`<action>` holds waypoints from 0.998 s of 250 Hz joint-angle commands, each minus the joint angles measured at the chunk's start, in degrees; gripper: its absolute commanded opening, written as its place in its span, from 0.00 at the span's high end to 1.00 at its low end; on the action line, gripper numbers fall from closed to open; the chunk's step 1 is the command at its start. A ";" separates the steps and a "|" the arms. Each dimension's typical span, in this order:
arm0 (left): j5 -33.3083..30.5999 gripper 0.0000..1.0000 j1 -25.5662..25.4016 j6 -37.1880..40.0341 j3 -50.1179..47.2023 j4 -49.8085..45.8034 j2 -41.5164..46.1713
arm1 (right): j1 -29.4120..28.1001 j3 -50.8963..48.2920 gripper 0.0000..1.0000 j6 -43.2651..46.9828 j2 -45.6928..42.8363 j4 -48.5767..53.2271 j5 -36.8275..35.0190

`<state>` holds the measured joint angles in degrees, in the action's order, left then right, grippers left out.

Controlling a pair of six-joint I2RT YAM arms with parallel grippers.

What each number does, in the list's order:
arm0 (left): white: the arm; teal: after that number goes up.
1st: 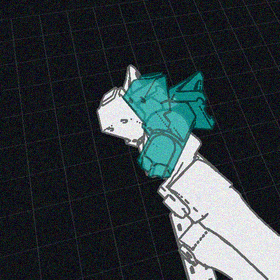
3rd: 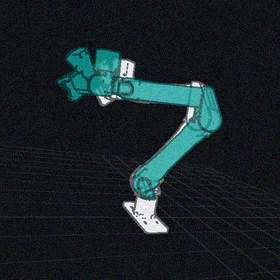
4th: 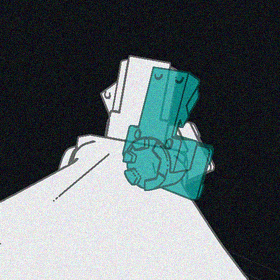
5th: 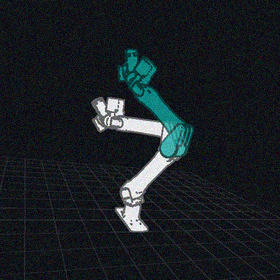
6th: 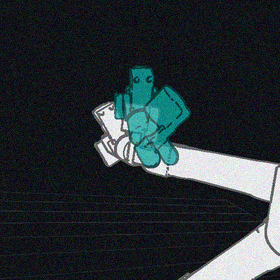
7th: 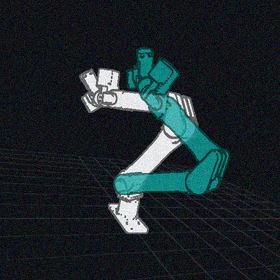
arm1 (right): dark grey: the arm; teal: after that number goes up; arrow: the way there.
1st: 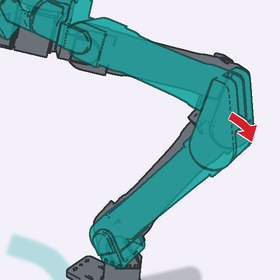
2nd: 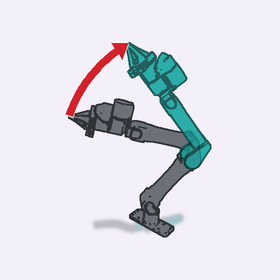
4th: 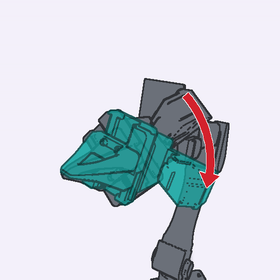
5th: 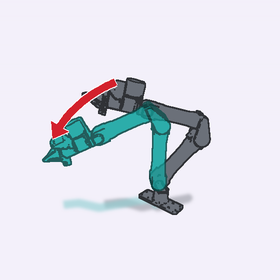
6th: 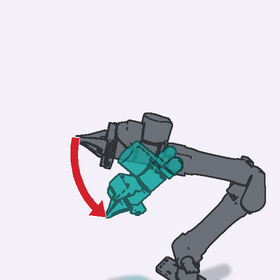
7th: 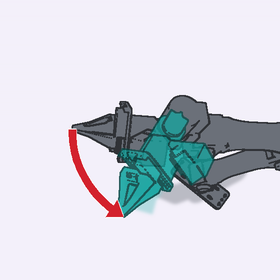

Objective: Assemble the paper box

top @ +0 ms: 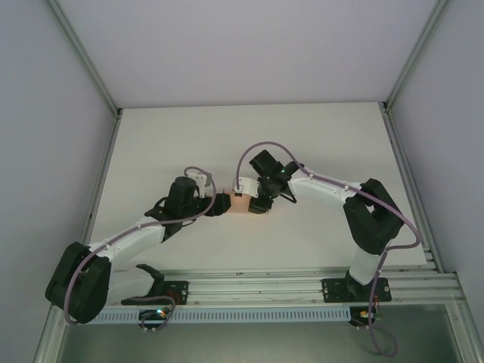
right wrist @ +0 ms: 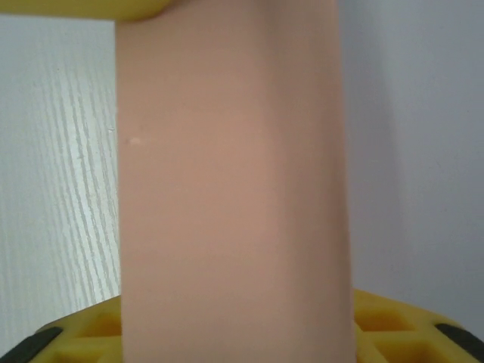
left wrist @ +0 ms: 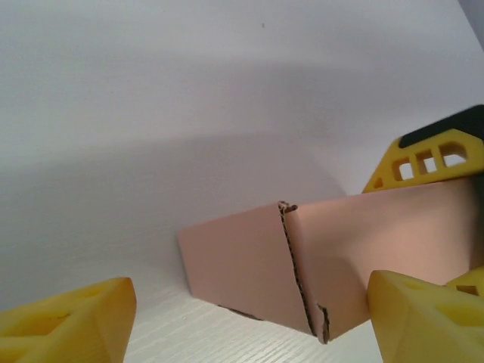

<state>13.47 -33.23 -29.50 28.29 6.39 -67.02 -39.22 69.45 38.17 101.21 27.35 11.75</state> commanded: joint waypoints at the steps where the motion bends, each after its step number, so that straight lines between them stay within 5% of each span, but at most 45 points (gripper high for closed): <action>1: -1.71 0.13 0.19 2.42 1.85 -8.24 2.94 | -1.10 -0.06 0.68 -0.73 -1.41 -3.17 -11.16; 26: -5.67 0.05 0.55 2.27 4.83 -13.34 7.28 | -2.77 -3.33 0.58 1.20 -3.62 -11.88 -24.99; 62: -13.98 0.00 1.15 2.21 7.36 -21.07 13.76 | -3.42 -8.61 0.66 11.46 -2.06 -29.12 -42.82; 120: -18.72 0.00 2.66 1.39 5.99 -25.21 20.32 | -2.59 -15.44 0.63 24.37 5.91 -52.73 -46.96; 146: -18.31 0.00 3.08 1.28 5.56 -25.55 21.21 | -3.35 -12.32 0.60 20.94 7.22 -41.10 -48.34; 171: -18.30 0.00 3.22 1.63 5.73 -26.07 21.21 | -5.51 -7.88 0.42 13.22 8.04 -28.31 -50.52; 193: -18.57 0.00 3.21 2.05 5.83 -26.08 21.32 | -7.17 -8.20 0.27 10.55 7.79 -26.32 -51.13; 250: -18.56 0.00 3.41 2.70 6.05 -25.93 21.14 | -8.84 -12.16 0.18 9.31 5.01 -24.57 -49.39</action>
<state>-4.36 -30.26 -28.18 34.48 -18.09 -46.48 -47.97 59.11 50.30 108.12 -2.15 -37.32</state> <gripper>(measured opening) 0.999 0.804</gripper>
